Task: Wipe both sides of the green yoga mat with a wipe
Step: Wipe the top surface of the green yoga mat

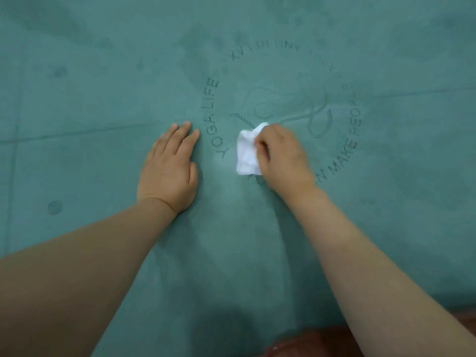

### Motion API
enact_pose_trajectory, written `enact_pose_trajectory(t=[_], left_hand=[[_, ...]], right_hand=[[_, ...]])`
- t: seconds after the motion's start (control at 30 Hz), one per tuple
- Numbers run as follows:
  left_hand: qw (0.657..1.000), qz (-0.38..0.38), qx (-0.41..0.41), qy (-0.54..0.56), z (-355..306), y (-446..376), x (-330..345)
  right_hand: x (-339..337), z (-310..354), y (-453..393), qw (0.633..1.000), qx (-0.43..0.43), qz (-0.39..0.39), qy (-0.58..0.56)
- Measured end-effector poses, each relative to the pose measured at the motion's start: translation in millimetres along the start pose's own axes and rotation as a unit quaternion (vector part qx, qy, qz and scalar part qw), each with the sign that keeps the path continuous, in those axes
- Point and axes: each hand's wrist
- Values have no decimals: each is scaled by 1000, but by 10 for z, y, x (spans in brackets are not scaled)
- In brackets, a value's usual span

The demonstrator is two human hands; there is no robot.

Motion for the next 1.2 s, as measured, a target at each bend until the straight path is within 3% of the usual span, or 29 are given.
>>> enact_pose_trajectory(t=[0.07,0.1,0.23,0.33,0.43,0.5,0.57,0.6,0.67,0.73,0.8,0.9,0.97,1.07,1.13,1.2], left_hand=[[999,3,-25,-31,-101,36,-25],[998,0,-45,-38,-199,117,-14],[993,4,-118,-9,-589,665,143],[993,9,-113,-17,-596,720,158],[994,9,-109,-23,-584,661,131],[994,11,-107,-29,-607,669,134],[994,10,-103,-36,-596,657,131],[994,11,-102,-38,-585,648,128],[994,10,-101,-34,-590,634,123],[994,9,-102,-30,-599,630,123],[994,15,-102,-32,-593,628,126],[994,23,-100,-40,-584,613,128],[994,26,-101,-42,-582,604,129],[994,27,-99,-40,-579,602,132],[994,28,-98,-43,-578,600,122],[994,33,-95,-49,-594,602,109]], right_hand=[[-284,-509,-50,977,184,-101,33],[-377,-706,-48,963,236,-126,40],[-449,-902,-85,959,262,-102,29],[-478,-871,-120,952,284,-103,36],[-374,-497,-76,975,213,-67,4],[-228,-128,14,998,40,34,-33],[-171,-48,69,987,-120,109,-19],[-226,-169,20,980,-151,126,-1],[-411,-552,-109,989,-85,105,56],[-574,-955,-193,992,66,18,109],[-619,-1064,-200,983,153,-37,94],[-434,-697,-105,993,112,-15,12],[-292,-303,25,998,-11,45,-47],[-253,15,276,963,-224,141,-49],[-424,-303,234,969,-197,151,8],[-729,-886,198,988,-42,102,110]])
Point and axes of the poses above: each hand's wrist, its own y-axis away from the middle knuckle, its own x-axis out of the palm, z = x × y, and after that the axes turned 4 degrees about -x, right-handed
